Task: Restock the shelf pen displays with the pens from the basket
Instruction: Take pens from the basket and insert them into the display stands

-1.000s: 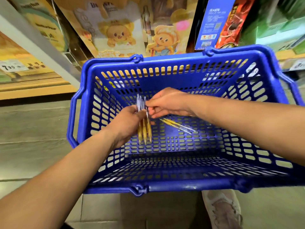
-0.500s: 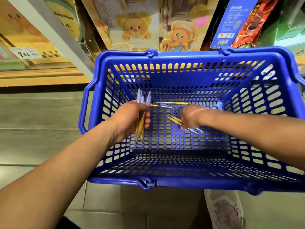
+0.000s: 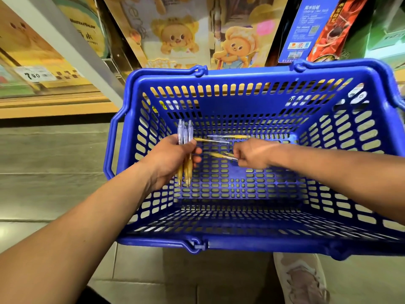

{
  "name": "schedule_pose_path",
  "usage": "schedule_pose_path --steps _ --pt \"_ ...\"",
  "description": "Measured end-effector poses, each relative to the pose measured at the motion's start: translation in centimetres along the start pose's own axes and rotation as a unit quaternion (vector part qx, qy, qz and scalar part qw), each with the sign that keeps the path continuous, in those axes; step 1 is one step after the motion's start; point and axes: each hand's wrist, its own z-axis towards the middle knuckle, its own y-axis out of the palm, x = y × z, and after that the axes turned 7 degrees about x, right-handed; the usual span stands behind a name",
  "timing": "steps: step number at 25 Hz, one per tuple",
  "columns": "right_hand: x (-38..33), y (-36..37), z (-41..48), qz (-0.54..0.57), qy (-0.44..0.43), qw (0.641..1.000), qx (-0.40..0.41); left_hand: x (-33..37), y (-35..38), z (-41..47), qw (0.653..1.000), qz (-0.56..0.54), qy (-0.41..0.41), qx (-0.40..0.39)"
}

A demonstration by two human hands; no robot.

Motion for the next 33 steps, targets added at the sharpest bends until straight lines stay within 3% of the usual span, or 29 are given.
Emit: schedule_pose_path --steps 3,8,11,16,21,22,23,25,26,27,29,33 --pt "-0.3 -2.2 0.1 0.169 -0.004 0.985 0.035 -0.2 -0.2 0.4 1.0 0.01 0.009 0.018" --pt "-2.7 -4.2 0.0 0.335 0.017 0.94 0.071 -0.7 -0.1 0.7 1.0 0.005 0.006 0.017" --pt "-5.0 -4.7 0.5 0.422 0.042 0.904 0.051 -0.8 0.2 0.7 1.0 0.018 0.005 0.001" --pt "-7.2 -4.2 1.0 0.553 0.059 0.831 -0.02 -1.3 0.2 0.7 0.983 0.174 0.054 0.03" --pt "-7.1 -3.6 1.1 0.638 0.041 0.767 -0.052 -1.3 0.6 0.8 0.989 0.142 0.036 0.02" --pt "-6.6 -3.7 1.1 0.631 0.037 0.773 -0.058 -1.2 0.8 0.8 0.993 0.117 0.026 0.019" --pt "-5.7 -3.9 1.1 0.586 0.038 0.807 -0.055 -1.0 0.9 0.7 0.996 0.086 0.012 0.014" --pt "-3.4 -3.9 1.1 0.346 0.06 0.936 -0.021 -0.5 1.0 0.5 0.999 0.033 -0.022 0.0" --pt "-2.2 -3.6 1.1 0.192 0.076 0.978 -0.013 -0.4 1.1 0.3 0.999 0.018 -0.037 -0.009" --pt "-1.1 -3.0 0.9 0.057 0.095 0.994 -0.015 -0.2 1.0 0.2 0.999 0.007 -0.049 -0.018" --pt "0.2 -1.4 -0.1 -0.093 0.125 0.987 -0.043 0.0 0.9 0.0 0.998 0.0 -0.059 -0.03" --pt "1.1 1.2 -0.8 -0.163 0.107 0.979 -0.056 0.3 1.0 -0.1 0.997 -0.007 -0.062 -0.04"
